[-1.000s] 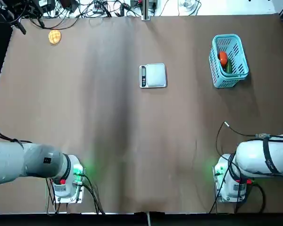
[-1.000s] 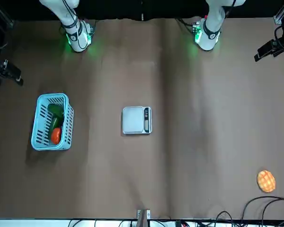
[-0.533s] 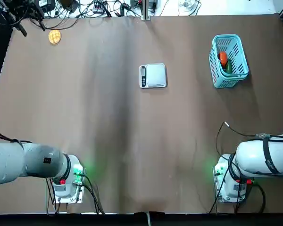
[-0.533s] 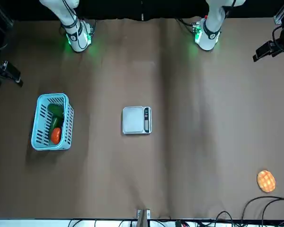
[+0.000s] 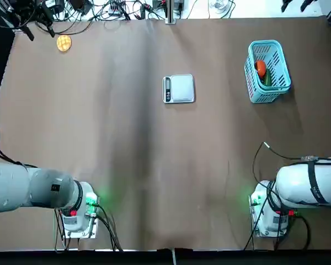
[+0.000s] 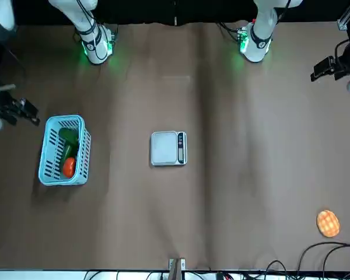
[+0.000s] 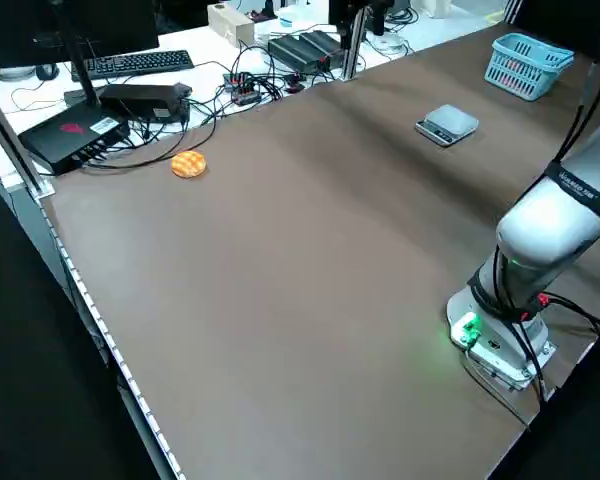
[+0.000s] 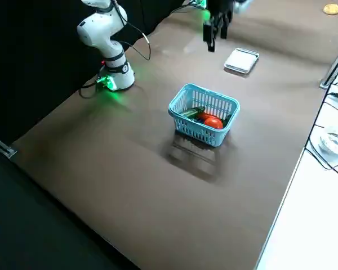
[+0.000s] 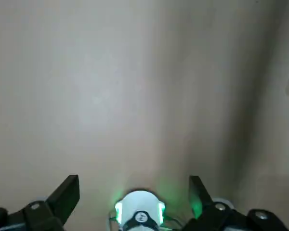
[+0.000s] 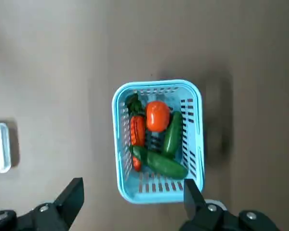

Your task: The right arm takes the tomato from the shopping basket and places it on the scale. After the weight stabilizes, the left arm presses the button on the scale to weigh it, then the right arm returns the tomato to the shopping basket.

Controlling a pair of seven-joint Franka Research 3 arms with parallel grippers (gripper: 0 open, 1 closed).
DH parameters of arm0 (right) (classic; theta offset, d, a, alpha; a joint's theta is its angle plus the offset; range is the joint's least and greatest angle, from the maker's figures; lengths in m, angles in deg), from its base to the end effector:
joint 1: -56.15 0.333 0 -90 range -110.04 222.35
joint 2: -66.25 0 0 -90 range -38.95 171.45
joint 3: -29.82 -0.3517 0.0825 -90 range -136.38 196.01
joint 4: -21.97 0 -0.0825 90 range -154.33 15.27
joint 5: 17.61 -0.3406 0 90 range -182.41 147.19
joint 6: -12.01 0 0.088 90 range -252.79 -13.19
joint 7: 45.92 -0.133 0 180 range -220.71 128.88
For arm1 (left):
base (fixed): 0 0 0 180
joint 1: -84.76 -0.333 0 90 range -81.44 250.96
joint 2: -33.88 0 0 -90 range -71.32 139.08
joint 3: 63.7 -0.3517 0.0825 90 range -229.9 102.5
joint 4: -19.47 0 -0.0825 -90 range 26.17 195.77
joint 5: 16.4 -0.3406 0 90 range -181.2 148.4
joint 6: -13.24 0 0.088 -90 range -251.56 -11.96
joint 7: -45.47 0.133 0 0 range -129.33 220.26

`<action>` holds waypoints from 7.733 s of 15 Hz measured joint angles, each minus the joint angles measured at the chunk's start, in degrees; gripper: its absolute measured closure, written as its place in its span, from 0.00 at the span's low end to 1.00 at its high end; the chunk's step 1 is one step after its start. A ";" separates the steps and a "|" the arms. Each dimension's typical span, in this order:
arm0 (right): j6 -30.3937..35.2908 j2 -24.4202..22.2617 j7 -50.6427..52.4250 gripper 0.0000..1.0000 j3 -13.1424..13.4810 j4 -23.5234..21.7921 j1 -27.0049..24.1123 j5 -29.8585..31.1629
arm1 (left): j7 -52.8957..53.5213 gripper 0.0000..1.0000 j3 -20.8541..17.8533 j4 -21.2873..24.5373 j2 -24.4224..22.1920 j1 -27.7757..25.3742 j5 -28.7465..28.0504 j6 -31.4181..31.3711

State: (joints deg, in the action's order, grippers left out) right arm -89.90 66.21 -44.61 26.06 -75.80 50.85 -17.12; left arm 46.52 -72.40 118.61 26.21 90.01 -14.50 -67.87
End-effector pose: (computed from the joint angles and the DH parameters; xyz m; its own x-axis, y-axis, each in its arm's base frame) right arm 0.5281 -0.0151 0.5945 0.9974 -0.0022 0.0727 -0.0029 -0.9999 0.0102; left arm 0.4397 0.0269 0.6191 0.9832 0.0308 -0.1801 0.0416 -0.9975 0.0566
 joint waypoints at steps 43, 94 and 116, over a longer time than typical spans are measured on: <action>-41.27 25.76 0.03 0.11 0.78 -17.92 -2.99 0.08 | 71.31 0.00 15.53 -1.65 13.21 0.17 -2.12 -14.64; -43.69 23.36 1.27 0.29 -2.45 -15.15 32.34 -31.99 | 71.75 0.06 19.28 -1.78 16.00 0.20 1.43 -17.56; -43.45 31.74 17.79 0.29 -3.12 -9.67 31.98 -48.48 | 71.76 0.06 19.27 -1.71 16.06 0.05 1.43 -17.55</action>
State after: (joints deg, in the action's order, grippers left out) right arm -133.36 97.96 -26.82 22.94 -85.47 82.82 -65.60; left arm 118.28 -53.13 116.90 42.27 90.06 -13.06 -85.43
